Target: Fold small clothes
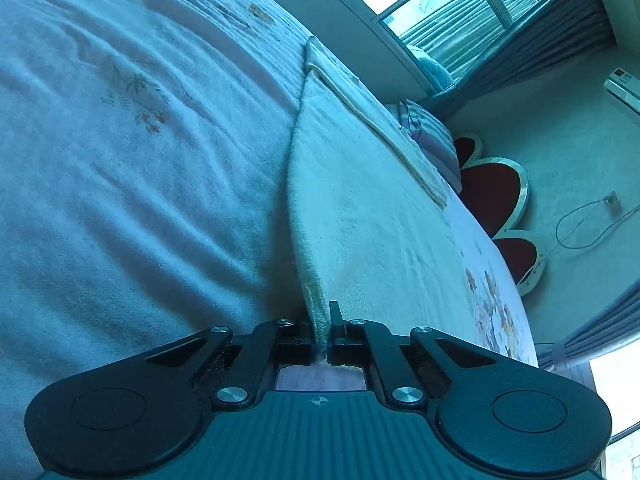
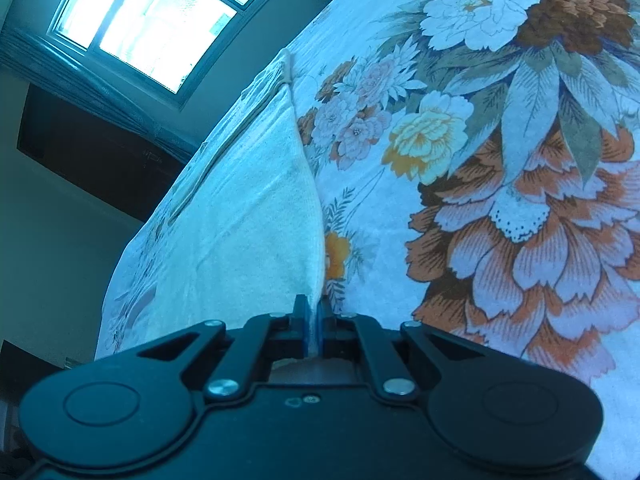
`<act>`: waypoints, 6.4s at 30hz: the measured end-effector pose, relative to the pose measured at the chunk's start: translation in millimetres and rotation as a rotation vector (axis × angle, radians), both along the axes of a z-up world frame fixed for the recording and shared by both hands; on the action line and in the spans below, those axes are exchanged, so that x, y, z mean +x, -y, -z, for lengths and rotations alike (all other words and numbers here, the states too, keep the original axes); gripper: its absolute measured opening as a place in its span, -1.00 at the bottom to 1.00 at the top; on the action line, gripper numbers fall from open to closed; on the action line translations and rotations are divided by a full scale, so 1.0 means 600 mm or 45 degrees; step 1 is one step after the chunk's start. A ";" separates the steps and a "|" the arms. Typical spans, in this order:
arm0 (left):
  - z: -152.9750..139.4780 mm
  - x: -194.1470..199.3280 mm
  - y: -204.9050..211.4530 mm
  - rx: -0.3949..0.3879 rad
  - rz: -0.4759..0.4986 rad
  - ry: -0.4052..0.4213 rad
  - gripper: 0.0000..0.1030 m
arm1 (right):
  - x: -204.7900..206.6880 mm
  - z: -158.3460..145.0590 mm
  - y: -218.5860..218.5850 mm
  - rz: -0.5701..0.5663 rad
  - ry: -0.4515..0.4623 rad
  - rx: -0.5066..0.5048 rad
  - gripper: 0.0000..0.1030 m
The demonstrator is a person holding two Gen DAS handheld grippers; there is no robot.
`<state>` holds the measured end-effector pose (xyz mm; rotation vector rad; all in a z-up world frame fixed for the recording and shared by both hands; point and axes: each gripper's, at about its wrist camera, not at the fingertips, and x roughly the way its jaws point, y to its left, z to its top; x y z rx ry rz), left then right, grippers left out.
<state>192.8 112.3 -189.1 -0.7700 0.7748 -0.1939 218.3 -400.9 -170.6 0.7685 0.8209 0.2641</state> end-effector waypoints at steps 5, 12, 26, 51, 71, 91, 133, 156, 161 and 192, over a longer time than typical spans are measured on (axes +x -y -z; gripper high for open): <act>-0.003 -0.005 -0.009 0.017 0.004 0.007 -0.92 | 0.003 -0.008 -0.003 -0.018 0.005 -0.016 -0.91; -0.039 0.014 -0.018 0.029 0.003 0.087 -0.92 | 0.020 -0.055 -0.011 -0.048 0.103 -0.063 -0.91; -0.157 0.171 -0.025 -0.064 -0.073 0.296 -0.92 | 0.182 -0.193 -0.022 -0.054 0.334 -0.142 -0.91; -0.081 0.692 -0.029 0.082 -0.173 0.126 -0.92 | 0.730 -0.097 -0.035 -0.207 0.169 -0.046 -0.91; -0.085 0.770 -0.053 0.301 -0.231 0.223 0.87 | 0.793 -0.092 -0.018 -0.208 0.267 -0.105 -0.32; -0.077 0.860 -0.037 0.592 0.186 0.195 -0.86 | 0.836 -0.076 -0.118 -0.483 0.388 -0.441 -0.90; -0.084 0.805 0.098 0.788 0.133 0.228 -0.14 | 0.804 -0.089 -0.251 -0.567 0.358 -0.704 -0.75; -0.123 0.651 0.230 0.827 0.286 0.322 -0.04 | 0.658 -0.110 -0.293 -0.648 0.396 -0.652 -0.59; -0.091 0.669 0.192 0.826 0.210 0.229 0.03 | 0.674 -0.095 -0.326 -0.698 0.381 -0.723 -0.61; -0.105 0.460 0.175 0.829 0.233 0.289 0.03 | 0.473 -0.106 -0.313 -0.492 0.384 -0.707 -0.50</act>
